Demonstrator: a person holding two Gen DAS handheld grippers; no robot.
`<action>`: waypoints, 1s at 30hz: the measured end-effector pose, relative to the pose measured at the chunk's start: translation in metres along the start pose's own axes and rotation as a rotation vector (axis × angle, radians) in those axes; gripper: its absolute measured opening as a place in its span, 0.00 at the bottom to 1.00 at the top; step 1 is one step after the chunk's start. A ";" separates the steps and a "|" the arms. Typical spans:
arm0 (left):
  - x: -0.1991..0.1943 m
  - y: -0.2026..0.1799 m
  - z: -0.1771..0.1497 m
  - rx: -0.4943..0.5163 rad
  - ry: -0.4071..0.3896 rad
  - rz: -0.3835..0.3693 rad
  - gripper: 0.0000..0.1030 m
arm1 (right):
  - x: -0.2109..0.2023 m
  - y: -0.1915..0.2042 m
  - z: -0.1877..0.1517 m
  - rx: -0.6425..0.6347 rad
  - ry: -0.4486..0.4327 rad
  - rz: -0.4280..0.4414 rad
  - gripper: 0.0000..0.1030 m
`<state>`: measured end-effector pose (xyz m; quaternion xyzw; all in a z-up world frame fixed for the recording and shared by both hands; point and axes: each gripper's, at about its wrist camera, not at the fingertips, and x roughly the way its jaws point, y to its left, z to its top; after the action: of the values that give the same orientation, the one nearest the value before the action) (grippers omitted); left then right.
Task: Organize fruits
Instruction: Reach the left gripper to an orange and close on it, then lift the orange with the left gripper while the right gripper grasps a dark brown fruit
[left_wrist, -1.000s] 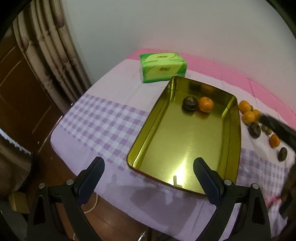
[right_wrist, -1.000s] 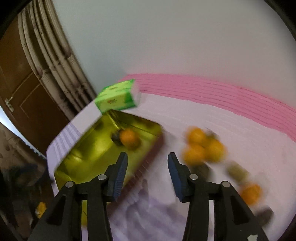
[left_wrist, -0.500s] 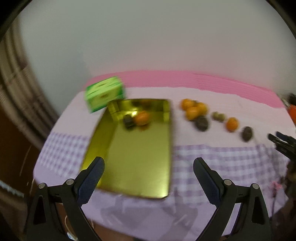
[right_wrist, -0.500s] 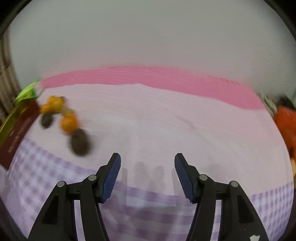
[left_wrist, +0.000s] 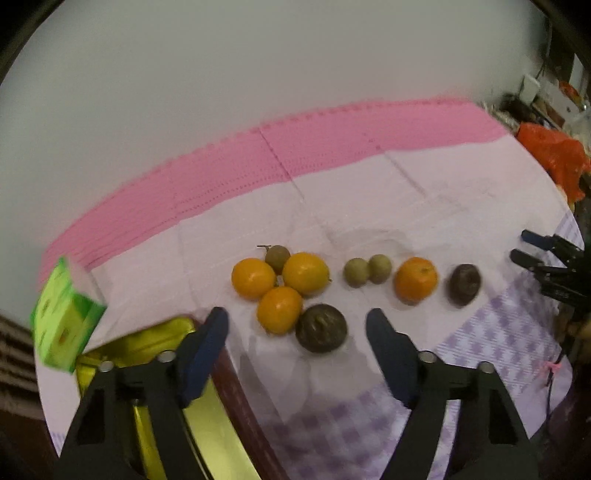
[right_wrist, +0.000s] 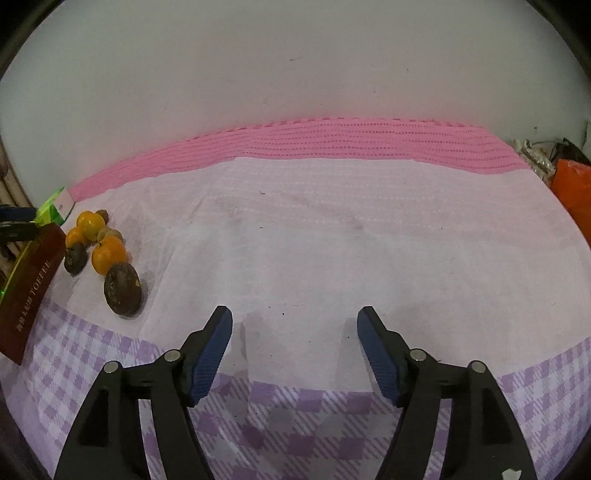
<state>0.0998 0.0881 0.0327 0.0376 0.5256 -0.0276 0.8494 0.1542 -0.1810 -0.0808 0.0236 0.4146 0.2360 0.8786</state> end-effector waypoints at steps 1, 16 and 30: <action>0.009 0.006 0.005 0.004 0.022 -0.009 0.64 | 0.000 -0.002 -0.001 0.006 0.002 0.005 0.67; 0.064 0.039 0.007 -0.109 0.158 -0.146 0.56 | 0.001 -0.002 0.002 0.000 0.016 0.025 0.74; 0.022 0.002 -0.012 -0.214 0.029 -0.091 0.37 | -0.001 0.000 0.001 0.005 0.018 0.032 0.80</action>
<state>0.0987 0.0912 0.0077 -0.0767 0.5388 -0.0092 0.8389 0.1543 -0.1814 -0.0799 0.0303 0.4228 0.2493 0.8708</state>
